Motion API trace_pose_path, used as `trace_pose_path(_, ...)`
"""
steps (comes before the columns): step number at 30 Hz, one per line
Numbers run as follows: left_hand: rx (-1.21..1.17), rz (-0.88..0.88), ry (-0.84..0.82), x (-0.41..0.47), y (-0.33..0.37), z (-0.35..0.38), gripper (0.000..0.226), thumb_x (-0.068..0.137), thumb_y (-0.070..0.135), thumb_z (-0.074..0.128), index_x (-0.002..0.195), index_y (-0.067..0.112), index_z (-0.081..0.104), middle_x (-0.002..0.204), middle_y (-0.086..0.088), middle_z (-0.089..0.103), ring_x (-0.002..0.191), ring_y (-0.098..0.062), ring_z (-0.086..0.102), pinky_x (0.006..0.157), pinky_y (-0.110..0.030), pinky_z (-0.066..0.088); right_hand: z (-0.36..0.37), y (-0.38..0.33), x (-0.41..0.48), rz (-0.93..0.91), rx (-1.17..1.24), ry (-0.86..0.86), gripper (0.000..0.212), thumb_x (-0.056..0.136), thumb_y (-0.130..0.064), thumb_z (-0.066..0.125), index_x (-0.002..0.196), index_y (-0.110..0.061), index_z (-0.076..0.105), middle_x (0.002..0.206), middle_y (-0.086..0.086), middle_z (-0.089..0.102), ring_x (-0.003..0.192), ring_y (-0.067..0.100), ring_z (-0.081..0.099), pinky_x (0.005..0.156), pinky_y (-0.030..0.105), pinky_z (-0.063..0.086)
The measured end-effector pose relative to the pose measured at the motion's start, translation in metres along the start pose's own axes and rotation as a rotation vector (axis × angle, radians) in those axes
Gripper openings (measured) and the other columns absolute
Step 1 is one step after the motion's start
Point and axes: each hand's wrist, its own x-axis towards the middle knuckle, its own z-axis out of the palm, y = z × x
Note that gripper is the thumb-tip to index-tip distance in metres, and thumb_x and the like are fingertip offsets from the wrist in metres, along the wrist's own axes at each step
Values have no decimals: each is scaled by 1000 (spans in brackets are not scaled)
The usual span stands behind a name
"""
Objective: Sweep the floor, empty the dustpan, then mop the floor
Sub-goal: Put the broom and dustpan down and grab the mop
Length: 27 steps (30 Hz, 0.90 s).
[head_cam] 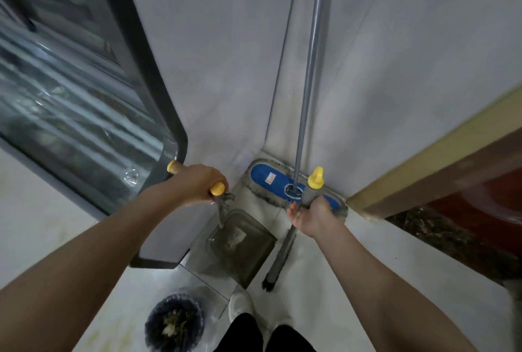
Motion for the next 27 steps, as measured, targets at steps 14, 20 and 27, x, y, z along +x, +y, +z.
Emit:
trace_pose_path(14, -48, -169, -11, 4, -51, -3, 39, 87, 8, 63, 123, 18, 57, 122, 0, 62, 112, -16, 57, 91, -23, 42, 87, 8, 33, 114, -149, -163, 36, 104, -23, 32, 81, -1, 49, 71, 9, 45, 61, 15, 44, 59, 28, 47)
trace_pose_path(20, -372, -208, -3, 6, -49, -13, 64, 81, 26, 72, 137, 21, 42, 132, 3, 54, 117, -13, 54, 94, -22, 42, 119, 20, 50, 189, -187, -205, 31, 103, -17, 34, 83, 0, 51, 72, 11, 47, 61, 15, 46, 51, 26, 51)
trace_pose_path(27, -665, -192, 272, 32, -26, -29, 53, 88, 26, 65, 137, 23, 46, 128, 1, 57, 112, -16, 58, 92, -23, 44, 133, 34, 64, 236, -300, -208, 18, 102, -16, 41, 100, -6, 56, 79, 16, 54, 62, 19, 53, 42, 27, 55)
